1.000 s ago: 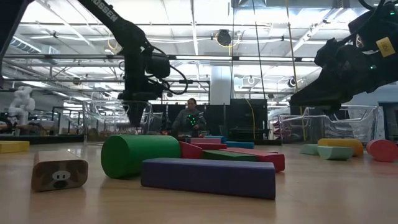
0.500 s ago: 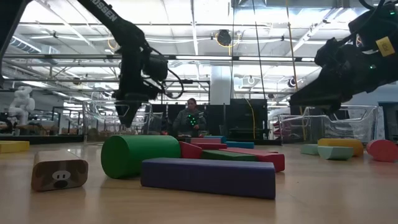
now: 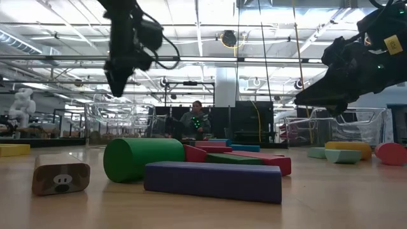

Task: Sort blocks by size
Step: Put the yellow rectangle block into the top left transparent bin

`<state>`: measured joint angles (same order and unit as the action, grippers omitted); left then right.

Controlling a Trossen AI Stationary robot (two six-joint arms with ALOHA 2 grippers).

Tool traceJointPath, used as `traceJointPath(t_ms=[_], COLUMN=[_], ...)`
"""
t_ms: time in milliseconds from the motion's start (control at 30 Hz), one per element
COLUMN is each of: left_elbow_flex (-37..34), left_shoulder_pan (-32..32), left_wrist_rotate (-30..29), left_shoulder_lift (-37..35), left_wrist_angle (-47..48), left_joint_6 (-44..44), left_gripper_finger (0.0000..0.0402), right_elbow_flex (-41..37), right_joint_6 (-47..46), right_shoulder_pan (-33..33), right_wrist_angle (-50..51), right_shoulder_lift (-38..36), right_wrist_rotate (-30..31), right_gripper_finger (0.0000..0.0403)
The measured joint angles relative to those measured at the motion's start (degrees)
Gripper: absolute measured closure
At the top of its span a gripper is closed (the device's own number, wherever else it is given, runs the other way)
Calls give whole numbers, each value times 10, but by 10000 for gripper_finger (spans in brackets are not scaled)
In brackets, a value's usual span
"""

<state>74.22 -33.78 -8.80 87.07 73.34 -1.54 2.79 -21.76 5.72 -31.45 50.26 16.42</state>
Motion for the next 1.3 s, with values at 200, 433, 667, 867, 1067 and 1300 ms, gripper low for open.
traceJointPath(t_ms=[200,433,667,867,1067,1300], left_elbow_flex=[0,-4,-98,-167,-228,-320], left_shoulder_pan=[42,115,226,321,408,460], left_wrist_rotate=[0,30,59,73,73,72], left_shoulder_lift=[-73,-140,-182,-199,-209,-207], left_wrist_angle=[59,97,87,81,26,-67], left_joint_6=[-42,-94,-151,-239,-296,-319], left_gripper_finger=[156,156,156,156,156,155], right_elbow_flex=[0,0,0,0,0,0], right_joint_6=[0,-1,-1,0,0,0], right_shoulder_pan=[0,0,0,0,0,0], right_wrist_angle=[0,-1,0,0,0,-4], right_shoulder_lift=[0,0,0,0,0,0], right_wrist_rotate=[0,0,0,0,0,1], right_gripper_finger=[323,323,323,323,323,323])
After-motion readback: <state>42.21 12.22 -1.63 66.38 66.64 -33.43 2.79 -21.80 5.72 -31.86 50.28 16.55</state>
